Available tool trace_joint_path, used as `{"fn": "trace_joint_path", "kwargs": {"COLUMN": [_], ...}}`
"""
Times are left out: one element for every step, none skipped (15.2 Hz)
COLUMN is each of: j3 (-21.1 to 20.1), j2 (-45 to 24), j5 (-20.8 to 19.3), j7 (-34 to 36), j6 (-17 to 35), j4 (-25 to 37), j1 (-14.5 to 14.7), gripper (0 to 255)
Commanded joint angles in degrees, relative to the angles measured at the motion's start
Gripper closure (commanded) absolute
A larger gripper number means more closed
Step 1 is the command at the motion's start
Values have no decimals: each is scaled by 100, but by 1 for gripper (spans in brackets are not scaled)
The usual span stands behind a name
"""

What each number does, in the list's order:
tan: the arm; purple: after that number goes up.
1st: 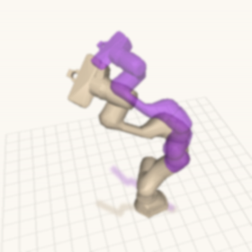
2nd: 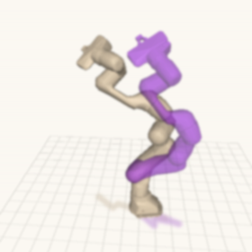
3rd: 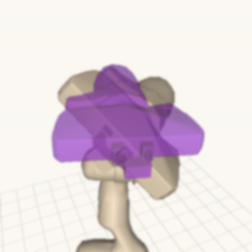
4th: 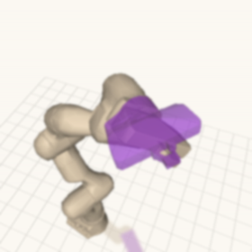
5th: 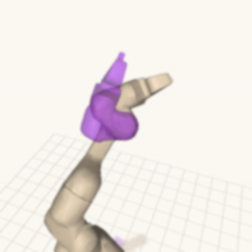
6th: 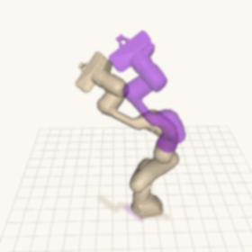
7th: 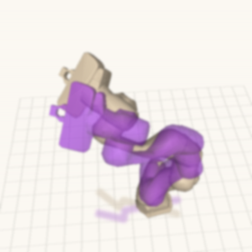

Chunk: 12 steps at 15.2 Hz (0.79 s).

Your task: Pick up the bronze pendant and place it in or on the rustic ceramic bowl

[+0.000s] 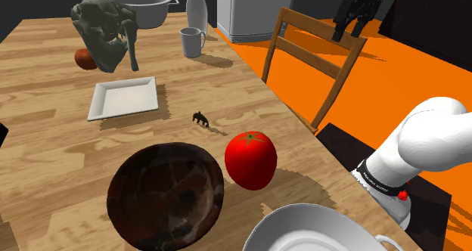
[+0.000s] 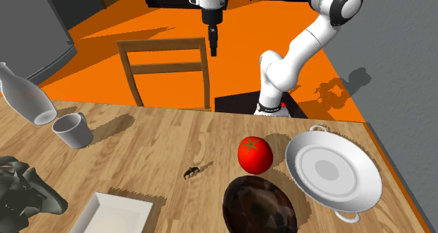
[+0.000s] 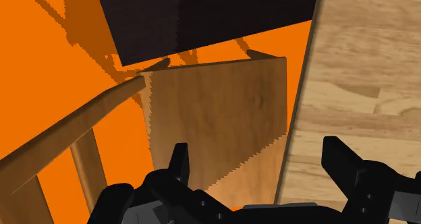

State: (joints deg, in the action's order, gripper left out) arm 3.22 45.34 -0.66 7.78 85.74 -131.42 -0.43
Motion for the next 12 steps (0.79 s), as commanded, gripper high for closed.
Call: {"fn": "trace_joint_path", "kwargs": {"j3": [0,-74,-149,-224,-299,-375,-451,-528,-604,-682,-759,-836], "j2": [0,-55,-116,-182,-254,-331,-413,-500,-592,-690,-792,-898], "j5": [0,69,136,201,266,328,389,447,504,558,610,658], "j7": [0,37,73,108,142,175,207,238,268,298,327,356], "j6": [0,143,287,431,576,721,867,1012,1158,1303,1448,1592], "j4": [0,-63,-121,-173,-220,-261,-295,-325,-348,-365,-377,-383], "j1": [0,58,117,176,236,295,355,414,473,530,588,645], "gripper": [0,0,0,0,0,0,0,0,0,0,0,0]}}
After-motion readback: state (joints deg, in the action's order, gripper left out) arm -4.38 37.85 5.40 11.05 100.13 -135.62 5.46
